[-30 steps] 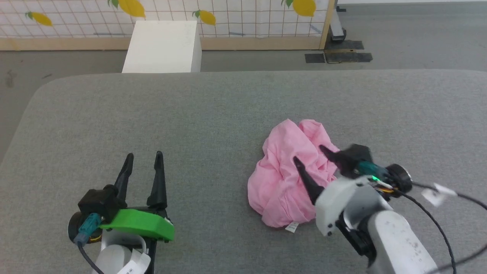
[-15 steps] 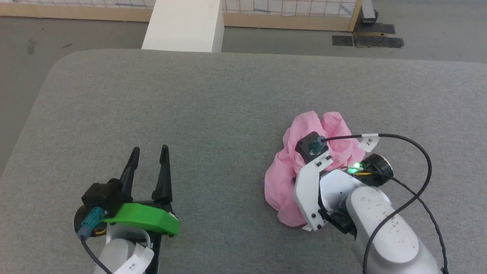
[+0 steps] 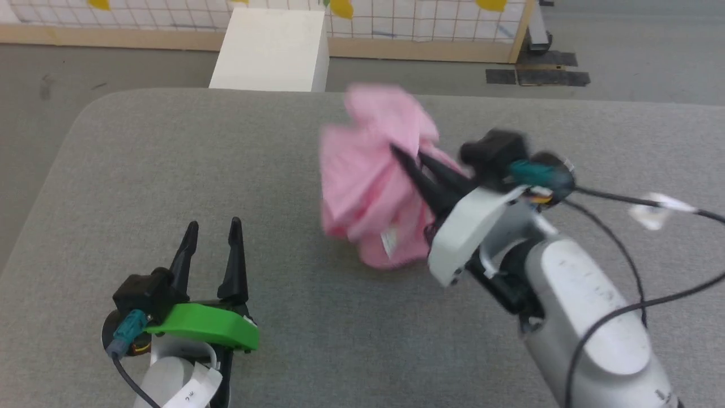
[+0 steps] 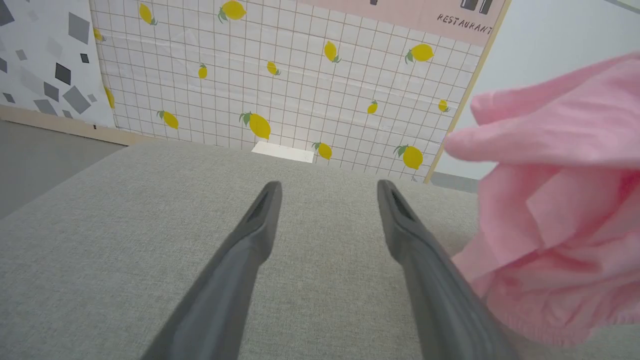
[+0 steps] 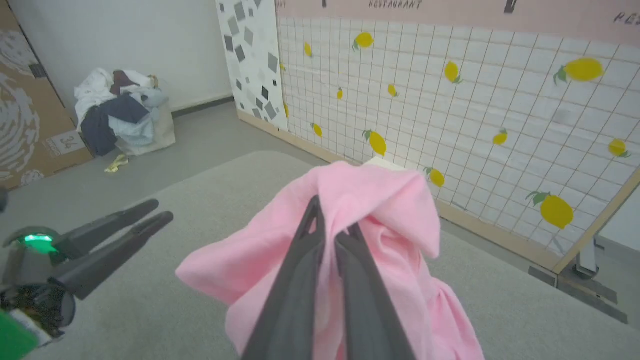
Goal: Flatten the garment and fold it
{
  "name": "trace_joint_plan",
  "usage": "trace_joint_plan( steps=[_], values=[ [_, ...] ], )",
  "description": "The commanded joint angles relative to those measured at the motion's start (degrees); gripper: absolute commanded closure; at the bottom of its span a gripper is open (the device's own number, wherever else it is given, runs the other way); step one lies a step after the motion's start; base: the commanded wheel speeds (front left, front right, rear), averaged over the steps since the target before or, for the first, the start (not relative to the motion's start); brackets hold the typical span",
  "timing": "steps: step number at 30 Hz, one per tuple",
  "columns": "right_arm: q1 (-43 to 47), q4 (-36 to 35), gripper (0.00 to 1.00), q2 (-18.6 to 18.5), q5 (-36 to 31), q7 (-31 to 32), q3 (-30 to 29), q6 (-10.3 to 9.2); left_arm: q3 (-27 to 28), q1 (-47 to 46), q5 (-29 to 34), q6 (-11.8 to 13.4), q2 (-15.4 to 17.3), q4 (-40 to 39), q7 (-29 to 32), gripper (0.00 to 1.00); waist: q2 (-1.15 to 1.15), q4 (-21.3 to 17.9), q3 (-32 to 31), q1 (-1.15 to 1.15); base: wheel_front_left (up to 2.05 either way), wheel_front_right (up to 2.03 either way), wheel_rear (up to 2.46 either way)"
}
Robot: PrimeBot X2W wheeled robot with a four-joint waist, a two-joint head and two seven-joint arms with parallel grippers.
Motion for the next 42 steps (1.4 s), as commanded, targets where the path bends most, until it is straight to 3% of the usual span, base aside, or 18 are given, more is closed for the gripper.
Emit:
trace_joint_plan(
  steps=[1,6,20,21,22,23,26,31,37,42],
  values=[
    [-0.7,-1.6,1.00,-0.1,0.9,-2.2,-1.3,-0.09,0.3,0.0,0.7,-0.3,-0.1,-0.2,-0.2,0.00,0.00,-0.9,-0.7,0.00,0.00,0.00,0.00],
    [2.7,-4.3,1.00,-0.1,0.8,-4.4,-8.4,-0.09,0.6,0.5,0.9,-0.3,-0.1,-0.5,-0.2,0.00,0.00,-1.8,-1.1,0.00,0.00,0.00,0.00],
    [22.0,7.5,1.00,-0.1,-12.6,8.6,-37.2,-0.09,-0.1,0.3,0.7,-0.3,-0.1,-0.4,-0.2,0.00,0.00,-2.5,-0.7,0.00,0.00,0.00,0.00],
    [22.7,7.3,0.70,-0.1,-13.0,8.5,-38.4,-0.09,-0.1,0.4,0.7,-0.4,-0.1,-0.4,-0.2,0.00,0.00,-2.6,-0.7,0.00,0.00,0.00,0.00],
    [23.1,7.0,0.05,-0.1,-13.3,8.2,-39.3,-0.09,0.0,0.4,0.8,-0.4,-0.1,-0.4,-0.2,0.00,0.00,-2.7,-0.7,0.00,0.00,0.00,0.00],
    [23.6,6.4,0.00,-0.1,-13.9,7.8,-40.1,-0.09,0.0,0.4,0.9,-0.4,-0.1,-0.3,-0.2,0.00,0.00,-2.8,-0.7,0.00,0.00,0.00,0.00],
    [24.2,3.8,0.00,-0.1,-14.1,5.1,-41.1,-0.09,0.1,0.5,1.0,-0.4,-0.1,-0.1,-0.2,0.00,0.00,-3.1,-0.8,0.00,0.00,0.00,0.00],
    [24.8,-3.3,0.00,-0.1,-12.8,-7.8,-39.2,-0.09,-0.9,0.6,0.5,-0.4,-0.1,0.6,-0.2,0.00,0.00,-3.4,-1.5,0.00,0.00,0.00,0.00],
    [27.1,-6.5,0.00,-0.1,-14.2,-16.8,-29.8,-0.09,-6.1,-1.1,-1.5,-0.4,-0.1,2.2,-0.2,0.00,0.00,-3.8,-1.9,0.00,0.00,0.00,0.00],
    [27.6,-4.9,0.00,-0.1,-13.6,-17.6,-21.7,-0.09,-9.3,-2.2,-2.8,0.1,-0.1,3.8,-0.2,0.00,0.00,-4.7,-2.1,0.00,0.00,0.00,0.00]
  ],
)
